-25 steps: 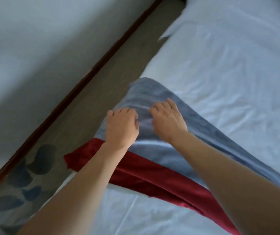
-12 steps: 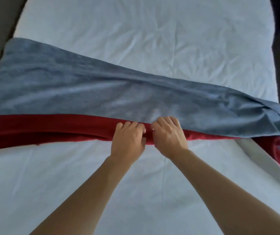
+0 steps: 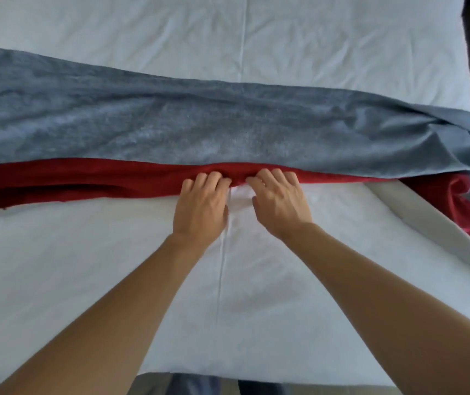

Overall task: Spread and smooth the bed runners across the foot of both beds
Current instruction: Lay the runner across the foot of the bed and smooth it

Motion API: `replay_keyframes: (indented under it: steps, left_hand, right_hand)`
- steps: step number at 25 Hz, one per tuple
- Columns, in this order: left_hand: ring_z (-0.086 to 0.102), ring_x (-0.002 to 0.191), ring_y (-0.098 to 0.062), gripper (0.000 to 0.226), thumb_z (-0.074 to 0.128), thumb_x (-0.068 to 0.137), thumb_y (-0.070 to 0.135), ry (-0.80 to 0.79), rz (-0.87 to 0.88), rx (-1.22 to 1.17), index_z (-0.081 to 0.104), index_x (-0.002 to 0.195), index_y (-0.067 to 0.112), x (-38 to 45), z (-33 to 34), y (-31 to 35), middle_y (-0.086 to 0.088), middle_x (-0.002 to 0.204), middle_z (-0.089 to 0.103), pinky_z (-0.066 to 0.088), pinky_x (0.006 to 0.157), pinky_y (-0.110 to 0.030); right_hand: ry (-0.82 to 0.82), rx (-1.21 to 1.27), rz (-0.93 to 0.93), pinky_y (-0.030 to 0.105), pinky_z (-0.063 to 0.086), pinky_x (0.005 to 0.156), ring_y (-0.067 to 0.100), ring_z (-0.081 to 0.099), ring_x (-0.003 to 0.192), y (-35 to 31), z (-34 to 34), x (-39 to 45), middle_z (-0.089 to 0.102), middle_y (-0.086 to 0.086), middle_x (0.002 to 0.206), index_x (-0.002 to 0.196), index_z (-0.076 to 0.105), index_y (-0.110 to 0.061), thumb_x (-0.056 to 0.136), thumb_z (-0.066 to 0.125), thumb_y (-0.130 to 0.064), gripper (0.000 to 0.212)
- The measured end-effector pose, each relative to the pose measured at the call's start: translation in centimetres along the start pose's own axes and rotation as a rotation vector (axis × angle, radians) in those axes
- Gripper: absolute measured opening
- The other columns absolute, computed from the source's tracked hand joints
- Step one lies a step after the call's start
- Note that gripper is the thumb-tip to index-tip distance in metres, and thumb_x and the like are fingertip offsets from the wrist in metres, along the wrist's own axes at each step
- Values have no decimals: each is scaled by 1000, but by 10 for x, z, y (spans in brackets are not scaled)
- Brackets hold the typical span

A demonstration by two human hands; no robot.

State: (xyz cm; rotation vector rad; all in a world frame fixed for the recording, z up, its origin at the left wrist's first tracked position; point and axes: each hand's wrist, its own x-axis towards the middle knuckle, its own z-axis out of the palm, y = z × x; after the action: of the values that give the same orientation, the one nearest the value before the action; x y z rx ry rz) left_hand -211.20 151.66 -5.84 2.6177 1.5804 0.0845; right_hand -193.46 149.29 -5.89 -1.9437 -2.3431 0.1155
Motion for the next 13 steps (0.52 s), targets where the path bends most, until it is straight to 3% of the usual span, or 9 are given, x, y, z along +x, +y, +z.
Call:
replay_keyframes:
  steps: [4,10,13]
  left_hand:
    - [54,101,-25,34,57,88,18,-2,20,68,61,122,18,31,9,-12,-1,112,59,37,81,-39]
    - [55,83,-24,10,59,88,16,79,46,9,69,92,18,59,27,-18,1,84,63,34,78,-36]
    - [56,75,-24,7,64,82,13,72,82,-117,69,86,16,48,17,-15,1,78,63,30,75,-34]
  right_hand:
    - [8,-23,30,42,41,81,29,54,92,17,6,20,61,4,104,111,67,-14,88,55,-10,26]
    - [101,-37,13,41,42,75,28,55,82,26,19,36,61,3,83,82,66,-13,88,56,-7,14]
    - [100,-8,25,41,41,75,29,54,81,22,11,22,60,4,81,80,64,-13,86,57,-5,12]
